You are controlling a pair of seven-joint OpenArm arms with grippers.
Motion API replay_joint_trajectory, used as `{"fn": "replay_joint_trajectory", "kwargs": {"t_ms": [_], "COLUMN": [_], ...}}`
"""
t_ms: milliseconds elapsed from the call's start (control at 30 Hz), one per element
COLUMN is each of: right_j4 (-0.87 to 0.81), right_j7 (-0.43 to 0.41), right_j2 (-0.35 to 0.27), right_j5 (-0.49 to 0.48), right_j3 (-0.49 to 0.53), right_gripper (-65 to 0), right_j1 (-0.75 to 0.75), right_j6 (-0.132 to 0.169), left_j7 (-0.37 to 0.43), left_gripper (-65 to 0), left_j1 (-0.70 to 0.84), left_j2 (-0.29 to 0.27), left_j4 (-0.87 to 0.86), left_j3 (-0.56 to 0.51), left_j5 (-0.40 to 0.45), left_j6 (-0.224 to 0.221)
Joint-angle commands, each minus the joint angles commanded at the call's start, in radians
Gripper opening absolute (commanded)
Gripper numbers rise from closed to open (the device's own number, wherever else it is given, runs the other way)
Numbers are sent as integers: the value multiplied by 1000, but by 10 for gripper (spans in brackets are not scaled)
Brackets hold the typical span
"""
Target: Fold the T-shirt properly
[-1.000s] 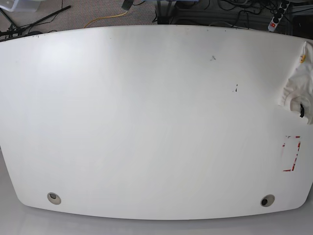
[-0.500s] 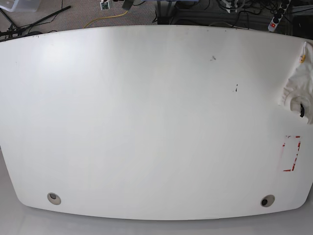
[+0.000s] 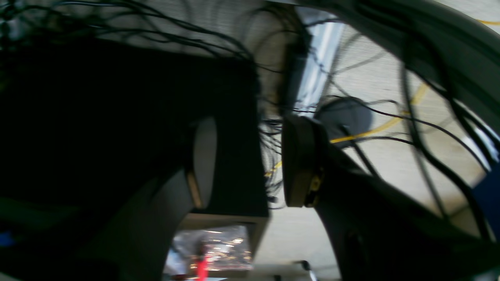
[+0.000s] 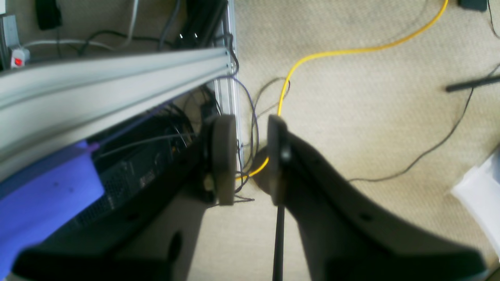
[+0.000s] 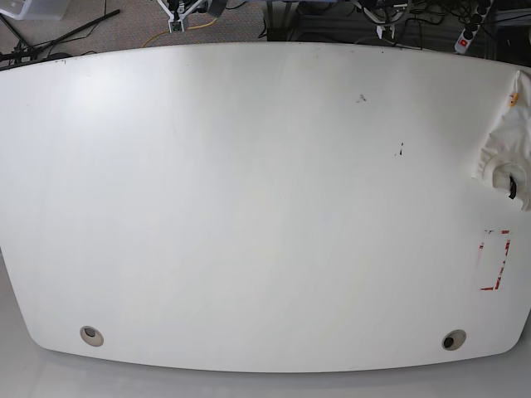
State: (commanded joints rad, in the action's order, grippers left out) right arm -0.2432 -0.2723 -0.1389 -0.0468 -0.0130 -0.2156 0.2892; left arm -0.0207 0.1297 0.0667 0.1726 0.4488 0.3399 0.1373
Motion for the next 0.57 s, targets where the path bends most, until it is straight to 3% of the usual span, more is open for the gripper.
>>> {"fn": "replay_joint_trajectory", "kwargs": {"t_ms": [267,567], "right_j4": [9,9], "right_j7": [91,87], "right_j2": [2,5], "right_j5": [0,0], "right_j3": [0,0], "right_gripper": [-520,-520], "right_j1": [44,44], "right_j6": [0,2], "left_j7": [0,2], "left_gripper": [-407,-407], "left_j1": [-18,-17], "left_j2": [-2,-2], "left_j4": [-14,-9], "left_j3": [0,2], "left_j5": [-3,-2], "left_j6": [0,0]}}
